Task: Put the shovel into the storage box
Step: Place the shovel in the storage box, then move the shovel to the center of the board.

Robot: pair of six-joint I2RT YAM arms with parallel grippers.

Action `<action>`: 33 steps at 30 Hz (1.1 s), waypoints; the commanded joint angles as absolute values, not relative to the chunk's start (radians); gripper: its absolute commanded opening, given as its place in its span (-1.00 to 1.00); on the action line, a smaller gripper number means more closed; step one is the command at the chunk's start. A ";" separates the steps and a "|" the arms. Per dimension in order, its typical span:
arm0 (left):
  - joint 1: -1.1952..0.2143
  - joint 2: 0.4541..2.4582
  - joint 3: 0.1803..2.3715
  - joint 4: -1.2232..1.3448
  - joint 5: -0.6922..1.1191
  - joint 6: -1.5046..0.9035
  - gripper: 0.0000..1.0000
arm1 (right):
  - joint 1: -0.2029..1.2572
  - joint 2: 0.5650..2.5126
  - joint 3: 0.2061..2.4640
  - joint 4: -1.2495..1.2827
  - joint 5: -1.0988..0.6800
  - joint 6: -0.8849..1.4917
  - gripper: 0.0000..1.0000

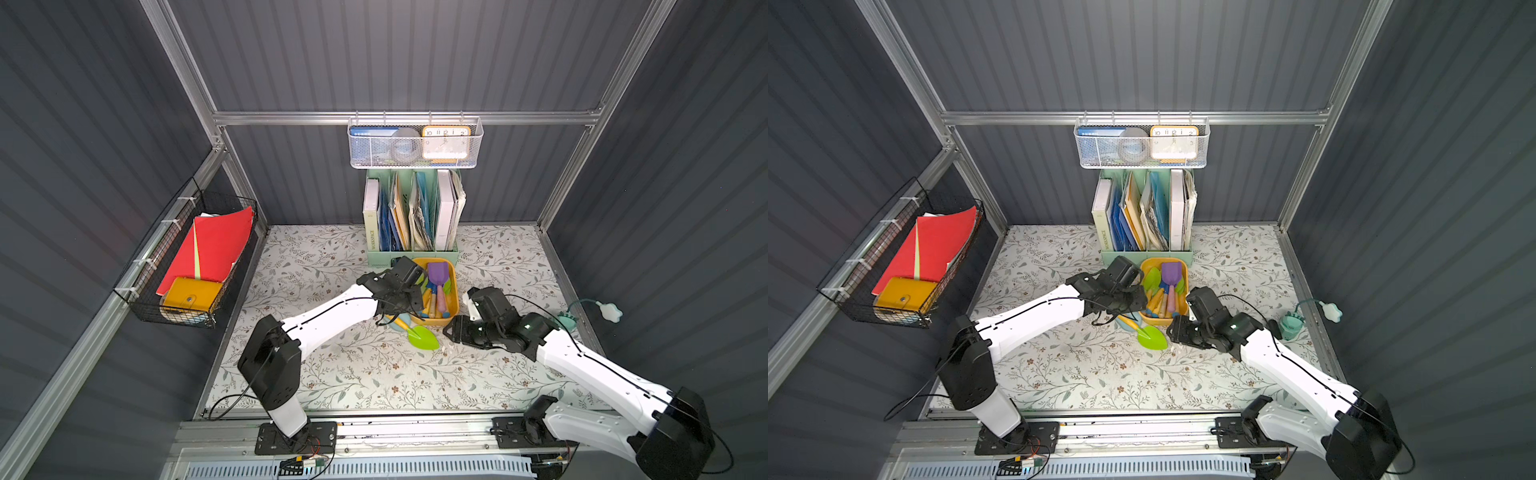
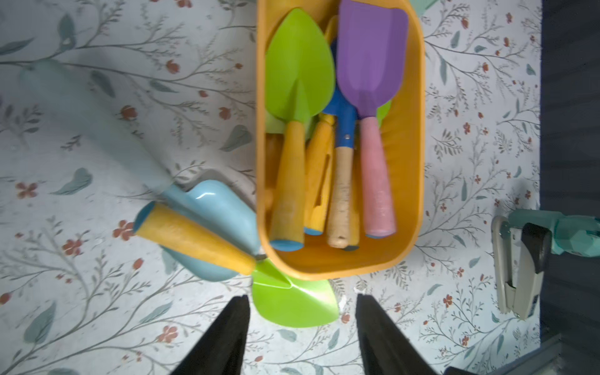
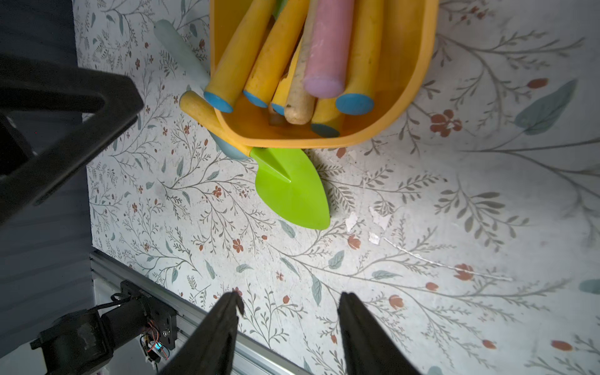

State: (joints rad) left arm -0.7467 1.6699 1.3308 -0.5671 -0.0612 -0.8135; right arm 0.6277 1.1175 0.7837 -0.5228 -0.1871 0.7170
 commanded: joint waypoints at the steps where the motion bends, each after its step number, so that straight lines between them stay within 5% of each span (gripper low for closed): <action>1: -0.713 1.621 1.257 -0.539 -0.075 -0.853 0.17 | 0.666 1.151 0.813 -0.493 -0.183 0.728 0.10; 33: -0.604 1.804 1.193 -0.408 -0.066 -0.937 0.28 | 0.711 1.157 0.776 -0.469 -0.130 0.767 0.09</action>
State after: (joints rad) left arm -0.6132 1.7844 1.1652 -0.4080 -0.0528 -0.9249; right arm 0.7071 1.1595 0.7853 -0.4709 -0.1490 0.7658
